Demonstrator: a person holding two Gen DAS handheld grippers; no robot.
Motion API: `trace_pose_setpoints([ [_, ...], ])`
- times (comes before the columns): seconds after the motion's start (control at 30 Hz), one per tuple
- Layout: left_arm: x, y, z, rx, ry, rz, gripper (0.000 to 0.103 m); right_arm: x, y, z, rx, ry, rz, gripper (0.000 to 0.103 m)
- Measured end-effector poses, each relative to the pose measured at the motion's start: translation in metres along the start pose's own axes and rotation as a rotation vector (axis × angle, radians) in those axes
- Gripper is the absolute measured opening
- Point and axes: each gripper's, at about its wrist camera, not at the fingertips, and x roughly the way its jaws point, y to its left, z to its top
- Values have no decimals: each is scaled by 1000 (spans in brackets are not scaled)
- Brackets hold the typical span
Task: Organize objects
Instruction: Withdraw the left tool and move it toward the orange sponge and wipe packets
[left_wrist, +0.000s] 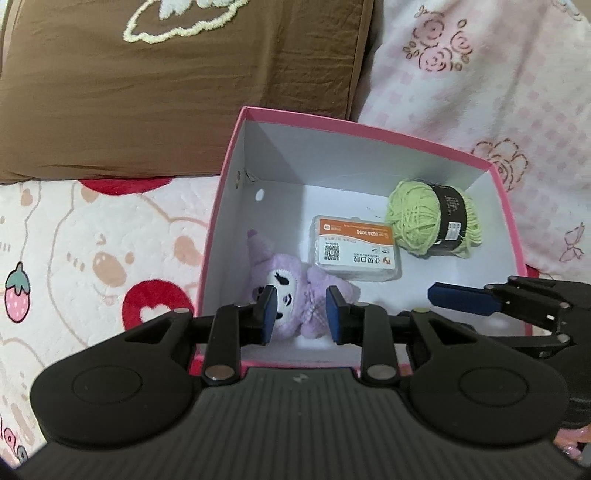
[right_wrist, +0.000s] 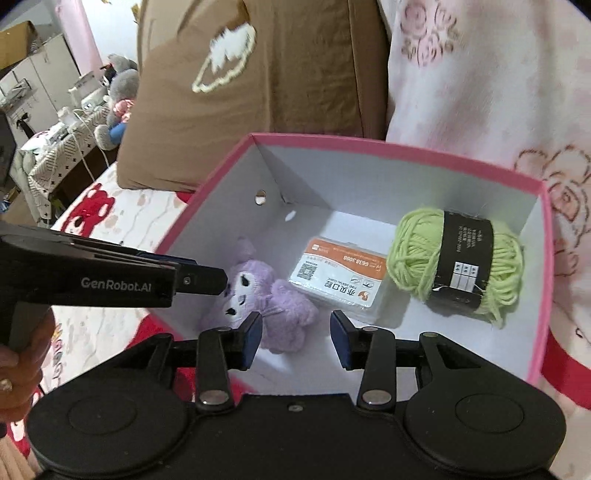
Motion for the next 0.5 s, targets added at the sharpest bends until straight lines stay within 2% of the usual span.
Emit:
trace_pose_setpoints([
  [0.5,-59,0,-15,28,-24,-33,30,-57,30,-11,-92,-55,-5,49],
])
